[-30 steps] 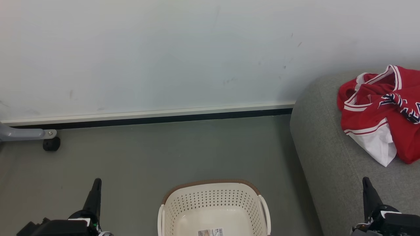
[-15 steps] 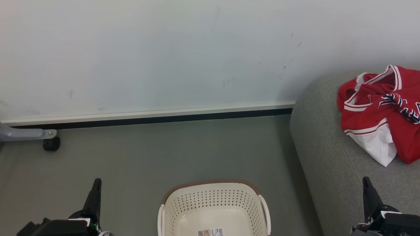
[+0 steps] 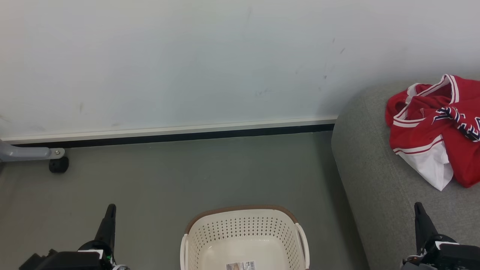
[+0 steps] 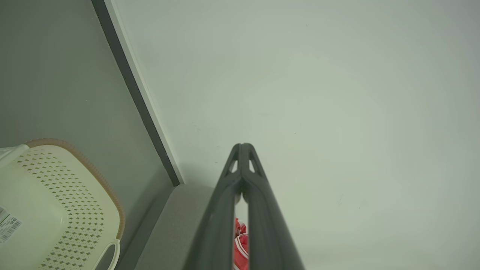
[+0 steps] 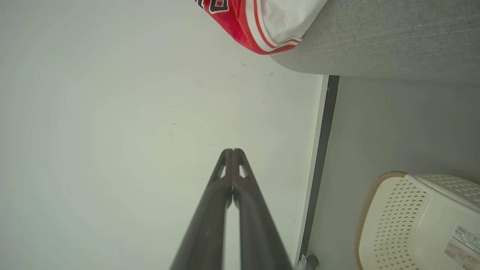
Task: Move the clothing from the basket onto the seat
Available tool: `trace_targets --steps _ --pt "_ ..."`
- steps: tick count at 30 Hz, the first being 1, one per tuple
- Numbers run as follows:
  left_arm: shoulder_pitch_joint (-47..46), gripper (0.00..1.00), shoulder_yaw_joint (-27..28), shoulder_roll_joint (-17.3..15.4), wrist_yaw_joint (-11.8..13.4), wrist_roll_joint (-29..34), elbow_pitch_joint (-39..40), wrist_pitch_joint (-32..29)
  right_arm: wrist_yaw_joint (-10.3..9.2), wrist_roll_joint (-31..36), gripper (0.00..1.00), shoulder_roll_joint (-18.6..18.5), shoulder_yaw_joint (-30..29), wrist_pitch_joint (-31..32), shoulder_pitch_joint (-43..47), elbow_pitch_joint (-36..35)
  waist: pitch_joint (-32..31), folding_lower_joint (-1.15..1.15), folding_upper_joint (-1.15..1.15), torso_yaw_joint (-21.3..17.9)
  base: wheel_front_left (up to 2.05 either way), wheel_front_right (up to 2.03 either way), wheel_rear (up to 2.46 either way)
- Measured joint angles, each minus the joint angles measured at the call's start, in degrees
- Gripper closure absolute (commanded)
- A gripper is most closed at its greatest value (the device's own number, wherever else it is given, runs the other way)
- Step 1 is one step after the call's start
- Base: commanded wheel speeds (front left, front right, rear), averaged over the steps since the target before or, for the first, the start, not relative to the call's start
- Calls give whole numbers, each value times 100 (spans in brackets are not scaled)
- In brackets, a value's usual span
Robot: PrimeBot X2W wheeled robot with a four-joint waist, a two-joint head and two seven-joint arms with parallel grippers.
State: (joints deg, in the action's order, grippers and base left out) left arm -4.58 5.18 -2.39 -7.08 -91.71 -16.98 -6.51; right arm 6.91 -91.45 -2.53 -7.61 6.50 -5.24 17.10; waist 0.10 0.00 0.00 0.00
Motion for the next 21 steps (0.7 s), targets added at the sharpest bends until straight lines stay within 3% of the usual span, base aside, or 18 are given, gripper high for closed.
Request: trace_targets --steps 21 --pt "0 100 0 0 0 0 1 0 0 -4 100 0 0 0 0 0 0 0 0 0 0 0 0"
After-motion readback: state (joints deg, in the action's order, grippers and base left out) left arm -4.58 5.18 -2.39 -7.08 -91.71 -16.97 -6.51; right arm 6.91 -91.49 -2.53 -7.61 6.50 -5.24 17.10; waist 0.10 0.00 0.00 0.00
